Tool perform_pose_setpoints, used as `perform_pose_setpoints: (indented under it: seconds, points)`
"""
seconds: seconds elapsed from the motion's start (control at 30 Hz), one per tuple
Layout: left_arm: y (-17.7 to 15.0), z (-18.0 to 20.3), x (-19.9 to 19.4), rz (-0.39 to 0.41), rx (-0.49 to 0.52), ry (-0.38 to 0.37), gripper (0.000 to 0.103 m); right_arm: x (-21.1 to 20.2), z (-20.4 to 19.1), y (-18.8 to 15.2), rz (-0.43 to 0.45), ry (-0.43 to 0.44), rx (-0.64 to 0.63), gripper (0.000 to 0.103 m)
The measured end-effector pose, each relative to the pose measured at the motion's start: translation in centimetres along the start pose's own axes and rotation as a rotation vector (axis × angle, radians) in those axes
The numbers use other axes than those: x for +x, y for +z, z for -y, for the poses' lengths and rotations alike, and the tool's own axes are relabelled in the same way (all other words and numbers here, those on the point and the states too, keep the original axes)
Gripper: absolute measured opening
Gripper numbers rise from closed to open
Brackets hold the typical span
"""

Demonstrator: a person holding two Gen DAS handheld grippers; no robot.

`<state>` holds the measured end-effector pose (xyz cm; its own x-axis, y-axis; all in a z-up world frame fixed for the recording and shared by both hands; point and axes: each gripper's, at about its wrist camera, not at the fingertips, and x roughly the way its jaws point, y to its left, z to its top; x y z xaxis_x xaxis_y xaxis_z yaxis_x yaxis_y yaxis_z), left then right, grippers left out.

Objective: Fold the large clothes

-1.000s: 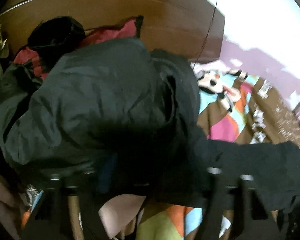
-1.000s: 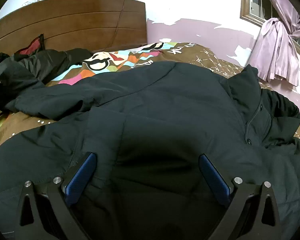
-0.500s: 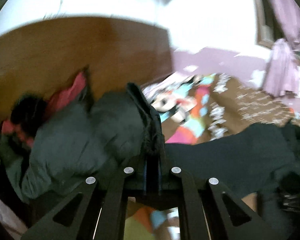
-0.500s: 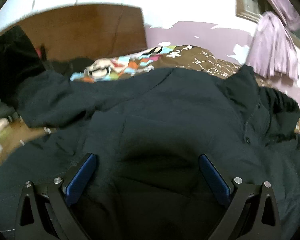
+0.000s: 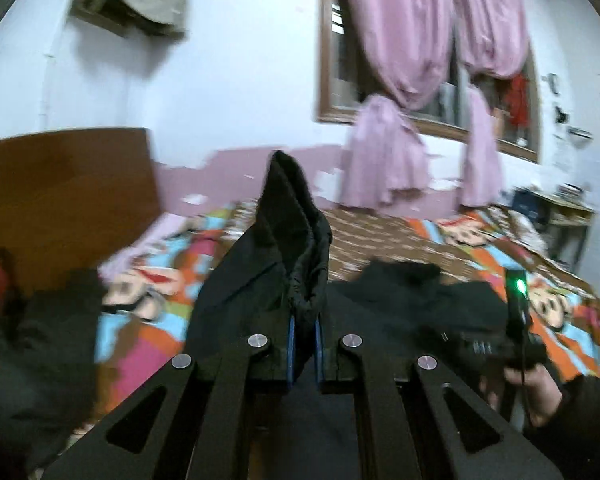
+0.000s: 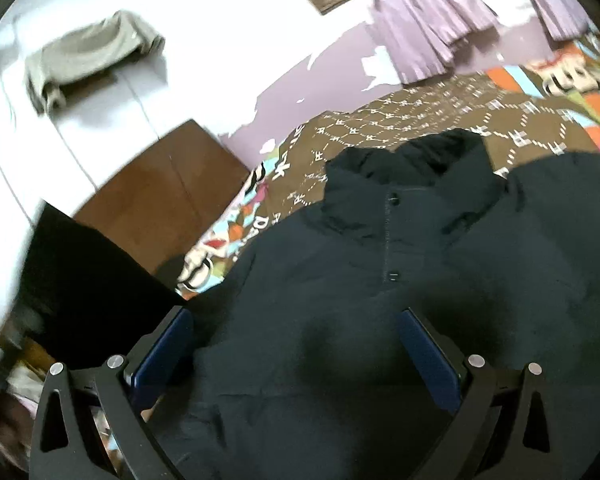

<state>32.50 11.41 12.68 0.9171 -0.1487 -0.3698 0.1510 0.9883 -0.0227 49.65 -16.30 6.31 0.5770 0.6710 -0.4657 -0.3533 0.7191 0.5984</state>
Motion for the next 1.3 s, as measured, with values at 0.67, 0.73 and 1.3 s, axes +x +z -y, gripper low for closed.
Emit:
perform_pose_setpoints:
  seconds: [0.67,0.73,1.3]
  points:
    - [-12.8,12.2,12.0,-0.363,0.126,-0.232,0.005,2.8,3.9,-3.8,-0.284,0.198,0.219,0.040]
    - [-13.1,12.5,12.0,-0.366,0.140,-0.237,0.005,2.8,3.9,-3.9,-0.289,0.220,0.226,0.011]
    - [-11.1,11.6,6.8,-0.271,0.062,-0.370,0.054,-10.6,3.4,-2.3,0.096,-0.076,0.020,0.005]
